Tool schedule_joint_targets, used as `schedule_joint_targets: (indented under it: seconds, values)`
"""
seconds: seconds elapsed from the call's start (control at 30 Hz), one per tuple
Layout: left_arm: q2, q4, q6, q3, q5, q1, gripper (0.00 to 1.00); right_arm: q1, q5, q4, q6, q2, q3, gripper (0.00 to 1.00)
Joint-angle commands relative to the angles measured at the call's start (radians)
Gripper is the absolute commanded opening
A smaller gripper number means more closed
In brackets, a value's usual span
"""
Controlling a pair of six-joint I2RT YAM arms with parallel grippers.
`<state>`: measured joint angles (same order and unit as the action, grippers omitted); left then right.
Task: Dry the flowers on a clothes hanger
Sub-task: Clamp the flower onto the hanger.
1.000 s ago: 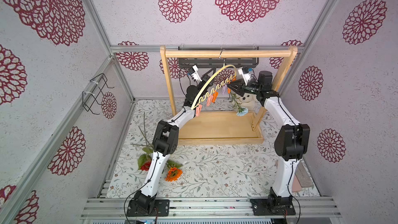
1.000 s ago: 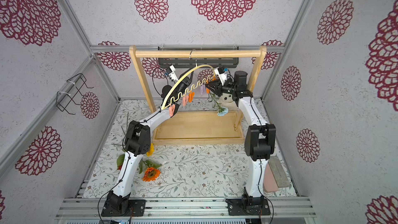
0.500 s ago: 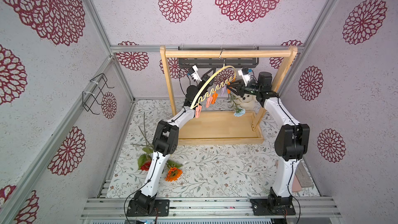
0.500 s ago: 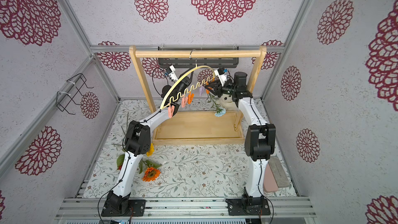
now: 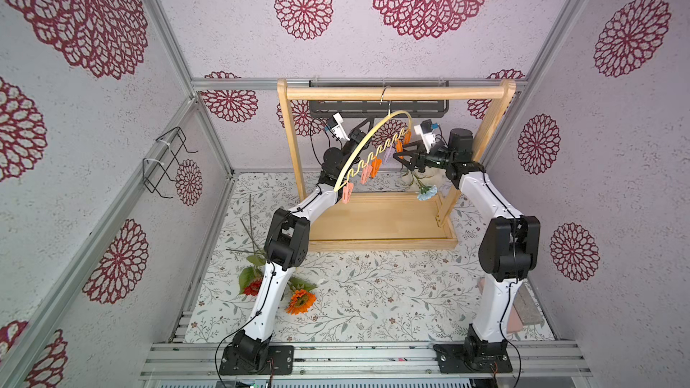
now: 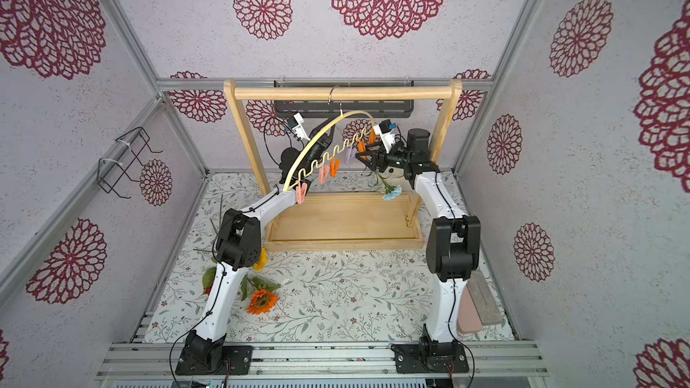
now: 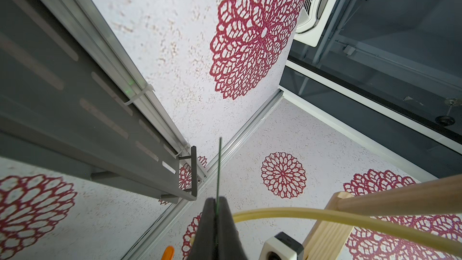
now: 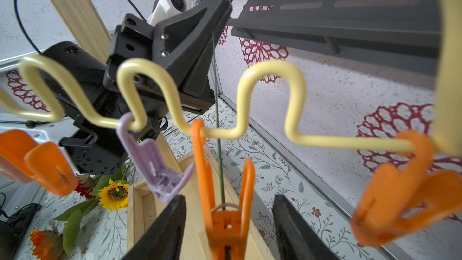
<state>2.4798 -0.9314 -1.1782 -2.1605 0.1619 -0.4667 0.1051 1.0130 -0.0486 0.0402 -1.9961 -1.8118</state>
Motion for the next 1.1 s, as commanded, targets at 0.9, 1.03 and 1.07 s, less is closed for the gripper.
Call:
schedule_joint_targets:
  seconds: [0.9, 1.03, 1.07]
  values:
    - [-0.075, -0.105, 0.029, 0.117, 0.024, 0.04, 0.47, -0.054, -0.144, -0.352, -0.123, 0.55, 0.597, 0.67]
    - [-0.103, -0.109, 0.058, 0.185, 0.023, 0.043, 0.52, -0.054, -0.186, -0.368, -0.139, 0.631, 0.671, 0.67]
    - [-0.112, -0.107, 0.067, 0.201, 0.023, 0.045, 0.54, -0.054, -0.187, -0.369, -0.142, 0.646, 0.683, 0.67]
